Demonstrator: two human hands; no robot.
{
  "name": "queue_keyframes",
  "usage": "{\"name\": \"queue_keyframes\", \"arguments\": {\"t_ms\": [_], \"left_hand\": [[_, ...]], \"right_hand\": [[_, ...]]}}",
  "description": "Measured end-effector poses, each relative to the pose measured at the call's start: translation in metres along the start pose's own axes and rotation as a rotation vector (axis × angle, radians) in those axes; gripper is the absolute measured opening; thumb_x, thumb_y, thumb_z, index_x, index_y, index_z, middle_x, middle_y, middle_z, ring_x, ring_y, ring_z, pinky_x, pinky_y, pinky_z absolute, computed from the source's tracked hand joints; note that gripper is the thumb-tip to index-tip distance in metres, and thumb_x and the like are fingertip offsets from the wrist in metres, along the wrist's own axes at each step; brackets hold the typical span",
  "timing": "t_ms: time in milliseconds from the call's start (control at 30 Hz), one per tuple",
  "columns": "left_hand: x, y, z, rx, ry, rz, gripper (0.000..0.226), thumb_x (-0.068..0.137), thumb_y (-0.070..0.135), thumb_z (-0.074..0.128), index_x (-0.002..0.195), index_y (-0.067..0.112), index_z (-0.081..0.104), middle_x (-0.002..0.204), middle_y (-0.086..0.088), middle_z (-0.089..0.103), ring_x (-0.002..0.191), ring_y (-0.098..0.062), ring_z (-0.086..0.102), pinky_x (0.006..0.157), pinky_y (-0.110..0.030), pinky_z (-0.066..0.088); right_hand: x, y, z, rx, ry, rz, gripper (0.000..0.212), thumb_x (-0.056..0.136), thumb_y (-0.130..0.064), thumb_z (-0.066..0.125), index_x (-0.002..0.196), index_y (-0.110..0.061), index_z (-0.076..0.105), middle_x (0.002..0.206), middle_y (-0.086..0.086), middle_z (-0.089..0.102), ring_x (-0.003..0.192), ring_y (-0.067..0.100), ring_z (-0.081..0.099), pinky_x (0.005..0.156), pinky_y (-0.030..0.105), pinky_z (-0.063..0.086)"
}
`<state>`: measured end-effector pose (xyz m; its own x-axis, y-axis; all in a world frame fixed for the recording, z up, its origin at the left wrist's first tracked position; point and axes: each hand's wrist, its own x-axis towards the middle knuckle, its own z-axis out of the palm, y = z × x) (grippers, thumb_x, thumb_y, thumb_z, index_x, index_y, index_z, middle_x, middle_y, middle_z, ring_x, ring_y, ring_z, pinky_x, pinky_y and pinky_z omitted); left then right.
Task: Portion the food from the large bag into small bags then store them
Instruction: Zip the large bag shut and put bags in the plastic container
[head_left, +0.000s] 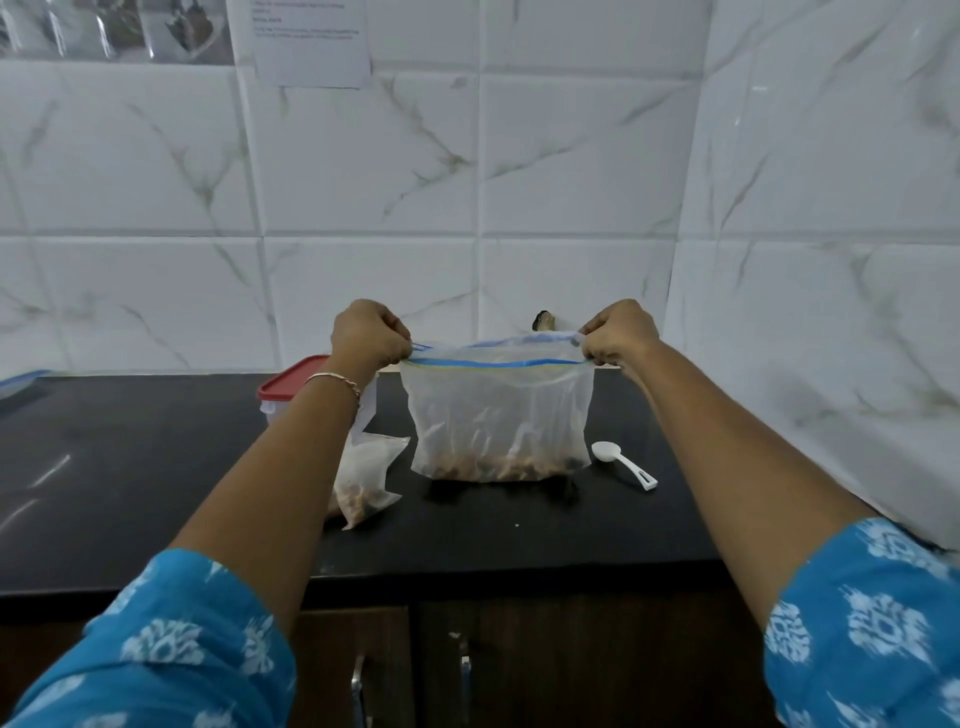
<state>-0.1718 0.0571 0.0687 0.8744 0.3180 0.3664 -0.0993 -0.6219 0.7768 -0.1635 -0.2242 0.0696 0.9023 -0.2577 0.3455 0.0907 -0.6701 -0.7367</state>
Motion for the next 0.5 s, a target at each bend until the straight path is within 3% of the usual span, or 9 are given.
{"name": "queue_keyframes", "arguments": {"t_ms": [100,200,333,500], "left_hand": [[-0.002,0.008,0.002,0.143,0.037,0.104,0.022,0.075,-0.004,0.064,0.083,0.016,0.062,0.091,-0.004,0.066,0.087,-0.022,0.06,0.081,-0.029,0.05],[-0.003,0.009,0.003,0.167,0.026,0.132,0.024,0.079,-0.005,0.058,0.096,0.011,0.064,0.109,-0.011,0.065,0.097,-0.027,0.06,0.08,-0.031,0.048],[-0.007,0.009,-0.003,0.315,-0.051,0.181,0.02,0.086,0.007,0.059,0.101,0.006,0.072,0.105,-0.012,0.068,0.1,-0.027,0.059,0.073,-0.029,0.042],[-0.003,0.009,-0.016,0.336,-0.223,0.139,0.017,0.085,0.013,0.058,0.096,0.007,0.069,0.093,-0.007,0.063,0.084,-0.02,0.053,0.073,-0.027,0.043]], "right_hand": [[0.0,-0.005,0.001,-0.061,-0.016,-0.032,0.014,0.075,-0.005,0.073,0.089,-0.004,0.075,0.084,0.013,0.072,0.075,0.025,0.067,0.08,0.036,0.058],[0.001,-0.009,-0.003,-0.033,-0.081,-0.011,0.019,0.075,0.0,0.07,0.094,0.002,0.072,0.076,0.012,0.065,0.058,0.02,0.055,0.063,0.03,0.05],[-0.002,-0.01,-0.012,0.062,-0.235,0.069,0.02,0.08,0.005,0.062,0.097,0.008,0.07,0.065,0.005,0.05,0.05,0.013,0.029,0.045,0.024,0.025],[-0.011,-0.015,-0.02,0.23,-0.404,0.159,0.013,0.075,-0.02,0.066,0.086,-0.015,0.063,0.07,-0.003,0.056,0.058,0.013,0.034,0.048,0.024,0.024]]}}
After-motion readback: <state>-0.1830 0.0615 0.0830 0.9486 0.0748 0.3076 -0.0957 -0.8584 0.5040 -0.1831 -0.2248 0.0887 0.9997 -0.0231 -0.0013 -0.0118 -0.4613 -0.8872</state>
